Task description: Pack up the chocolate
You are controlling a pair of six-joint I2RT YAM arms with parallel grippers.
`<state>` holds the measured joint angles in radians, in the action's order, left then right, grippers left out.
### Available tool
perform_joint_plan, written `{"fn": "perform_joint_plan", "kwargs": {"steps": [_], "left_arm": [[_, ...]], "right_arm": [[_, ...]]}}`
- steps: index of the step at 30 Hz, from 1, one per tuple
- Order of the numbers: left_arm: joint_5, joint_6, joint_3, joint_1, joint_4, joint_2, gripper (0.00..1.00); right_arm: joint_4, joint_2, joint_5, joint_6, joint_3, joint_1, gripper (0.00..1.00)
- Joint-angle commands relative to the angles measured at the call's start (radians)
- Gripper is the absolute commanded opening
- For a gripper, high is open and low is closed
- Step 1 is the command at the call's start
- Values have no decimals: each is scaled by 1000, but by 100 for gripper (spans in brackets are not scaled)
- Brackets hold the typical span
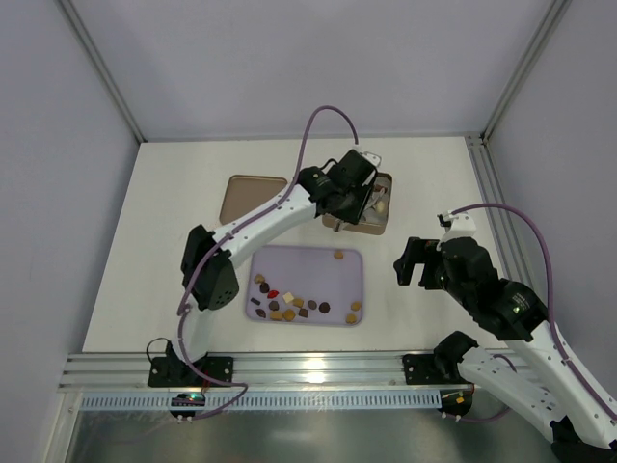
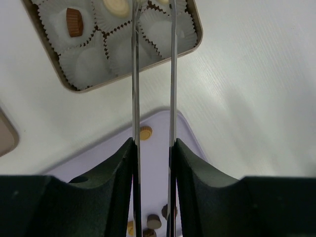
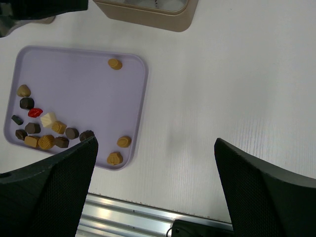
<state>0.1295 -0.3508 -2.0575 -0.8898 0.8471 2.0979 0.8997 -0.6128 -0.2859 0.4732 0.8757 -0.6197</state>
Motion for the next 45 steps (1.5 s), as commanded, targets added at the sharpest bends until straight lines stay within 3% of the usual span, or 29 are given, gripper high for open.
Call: {"fn": "perform_joint_plan", "kwargs": {"steps": [1, 10, 16, 27, 45], "left_arm": [[-4, -25, 69, -1, -34, -183, 36], [27, -63, 410, -40, -13, -458, 36], [50, -100, 568, -90, -6, -535, 36], [124, -132, 632, -156, 3, -513, 38], [133, -131, 642, -167, 9, -464, 38]], "right_arm": [[-15, 1, -12, -7, 26, 2, 100], [-22, 1, -4, -10, 23, 2, 100], [-36, -4, 13, -7, 9, 3, 100], [-30, -7, 25, 1, 3, 2, 100], [-31, -10, 17, 2, 0, 2, 100]]}}
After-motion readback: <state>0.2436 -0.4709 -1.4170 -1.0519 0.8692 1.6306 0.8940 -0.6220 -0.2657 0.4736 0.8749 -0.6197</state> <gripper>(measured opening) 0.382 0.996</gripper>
